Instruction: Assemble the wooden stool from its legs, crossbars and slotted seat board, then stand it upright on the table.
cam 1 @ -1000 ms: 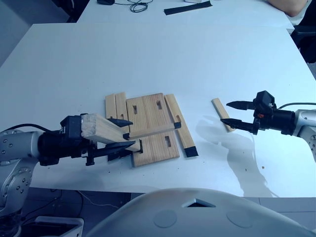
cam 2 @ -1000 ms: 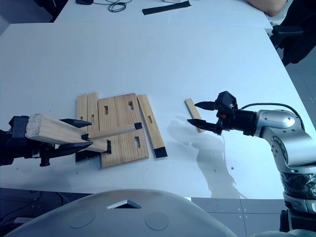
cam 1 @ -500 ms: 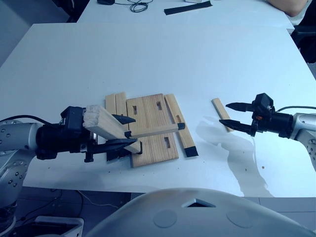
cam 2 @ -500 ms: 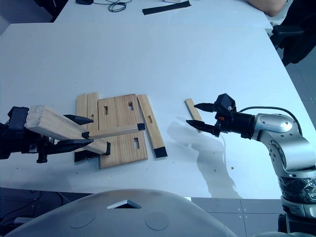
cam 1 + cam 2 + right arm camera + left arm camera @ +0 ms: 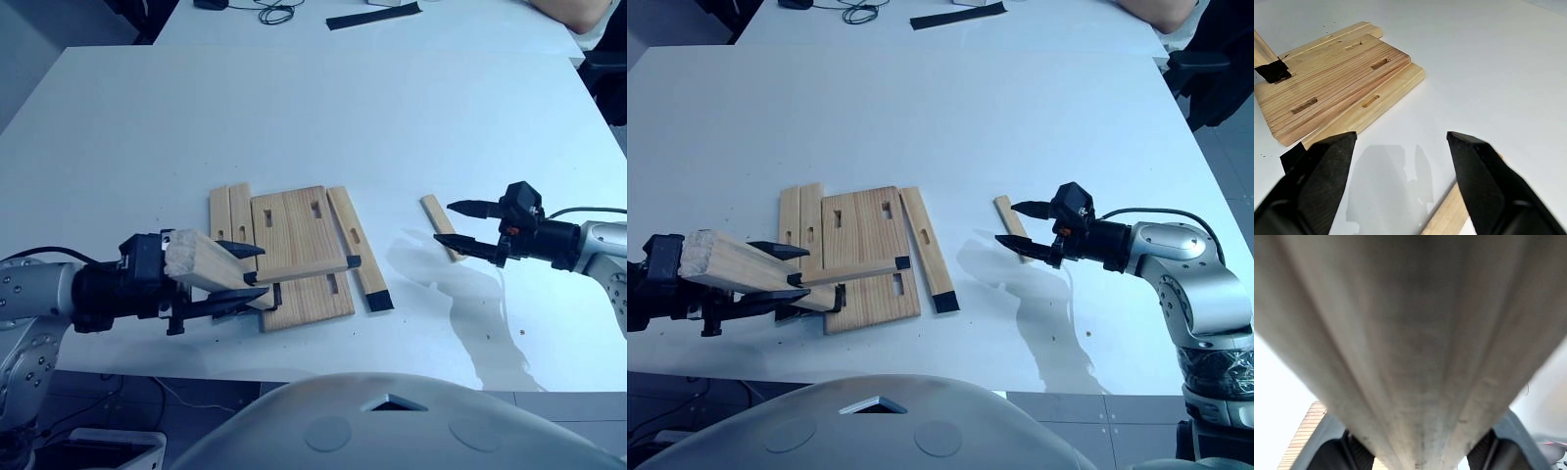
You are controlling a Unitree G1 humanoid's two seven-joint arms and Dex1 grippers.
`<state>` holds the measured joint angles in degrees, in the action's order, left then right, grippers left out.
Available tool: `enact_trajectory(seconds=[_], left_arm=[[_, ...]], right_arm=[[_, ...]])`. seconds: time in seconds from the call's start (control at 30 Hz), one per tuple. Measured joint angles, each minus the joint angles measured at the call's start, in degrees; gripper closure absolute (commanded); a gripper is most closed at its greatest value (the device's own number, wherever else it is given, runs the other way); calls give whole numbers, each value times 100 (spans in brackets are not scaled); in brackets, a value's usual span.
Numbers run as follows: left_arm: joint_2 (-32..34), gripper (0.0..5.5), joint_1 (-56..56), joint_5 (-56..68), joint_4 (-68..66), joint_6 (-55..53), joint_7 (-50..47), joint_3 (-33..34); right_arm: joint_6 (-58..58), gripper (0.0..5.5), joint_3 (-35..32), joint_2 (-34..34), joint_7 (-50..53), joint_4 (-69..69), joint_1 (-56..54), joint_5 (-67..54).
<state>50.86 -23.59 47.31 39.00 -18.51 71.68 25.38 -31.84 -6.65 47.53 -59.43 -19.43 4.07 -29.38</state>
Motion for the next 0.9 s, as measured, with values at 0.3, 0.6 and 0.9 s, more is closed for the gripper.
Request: enact_trajectory(seconds=[0.3,0.6,0.9], left_arm=[[-18,328,200,-153,-139,38,-178,-235],[-35,328,157,-339,-147,174,-145,-295],[-268,328,-19,-946,-323,1202,79,-777]], right_arm=[[1,211,10,-4,10,12,-34,12],[3,211,52,-35,69,-6,-30,14],[6,211,187,-40,64,-2,-72,15]])
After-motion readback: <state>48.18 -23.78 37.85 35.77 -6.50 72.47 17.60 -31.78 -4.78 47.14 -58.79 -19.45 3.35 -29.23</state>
